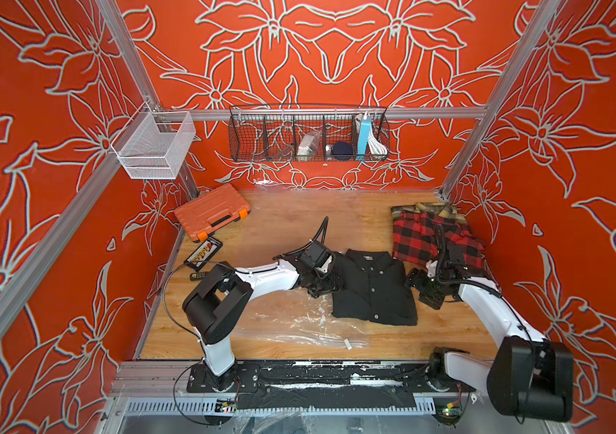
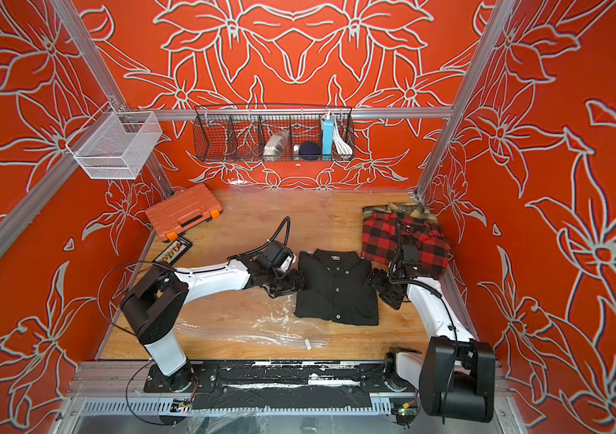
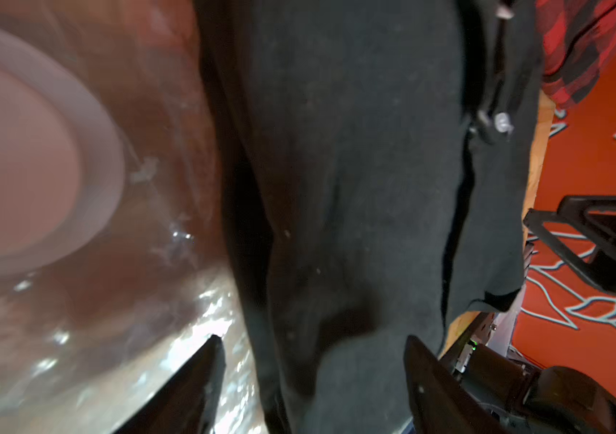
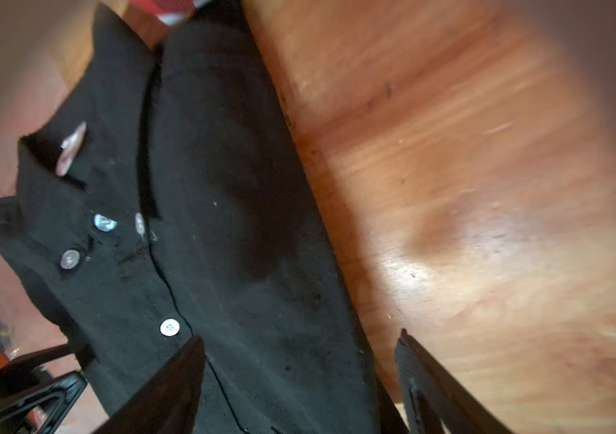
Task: Place the folded shirt into the vacuum bag
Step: Move the shirt from the vacuum bag.
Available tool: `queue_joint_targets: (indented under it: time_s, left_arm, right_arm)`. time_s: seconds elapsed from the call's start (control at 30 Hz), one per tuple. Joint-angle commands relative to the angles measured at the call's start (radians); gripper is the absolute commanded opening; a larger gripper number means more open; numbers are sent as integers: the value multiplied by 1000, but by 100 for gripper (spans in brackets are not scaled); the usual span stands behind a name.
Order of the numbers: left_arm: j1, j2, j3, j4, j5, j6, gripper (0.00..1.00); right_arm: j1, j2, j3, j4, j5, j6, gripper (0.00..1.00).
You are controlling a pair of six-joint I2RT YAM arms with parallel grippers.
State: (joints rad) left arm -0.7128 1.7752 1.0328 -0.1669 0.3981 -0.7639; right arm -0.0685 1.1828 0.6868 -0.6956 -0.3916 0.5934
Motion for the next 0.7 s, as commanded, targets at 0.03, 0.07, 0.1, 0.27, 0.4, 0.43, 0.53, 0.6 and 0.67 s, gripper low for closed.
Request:
queue_joint_targets:
  time_s: [0.03,0.07,0.1,0.27,0.4,0.43,0.53,0.6,0.67]
  left_arm:
    - [-5,44,-9,82,55,-29,70]
    - [-5,50,-4,86,60,-29,69]
    - [-7,56,1,92,63,-30,67]
    - [-22,100,0,157,90,-65,57]
    - [-27,120,3,212,125,-110,44]
    - [-27,112,11,204,119,-106,38]
    - [-22,61,26,147,67,-66,18]
    - [-18,24,27,103,32,-45,8]
    - [-16,-21,20,73,4,-24,1]
  right_arm:
    - [-6,48,-53,69,-81,16,79]
    - [-5,62,-62,79,-99,18,79]
    - [-4,81,-72,93,-119,18,77]
    - [-5,142,-135,190,-194,41,70]
    - [8,144,-136,218,-215,35,55]
    - [14,128,-126,209,-214,30,48]
    - [32,56,-91,163,-199,28,20]
    - [54,16,-58,117,-180,23,10]
    - [76,-18,-23,74,-155,17,3]
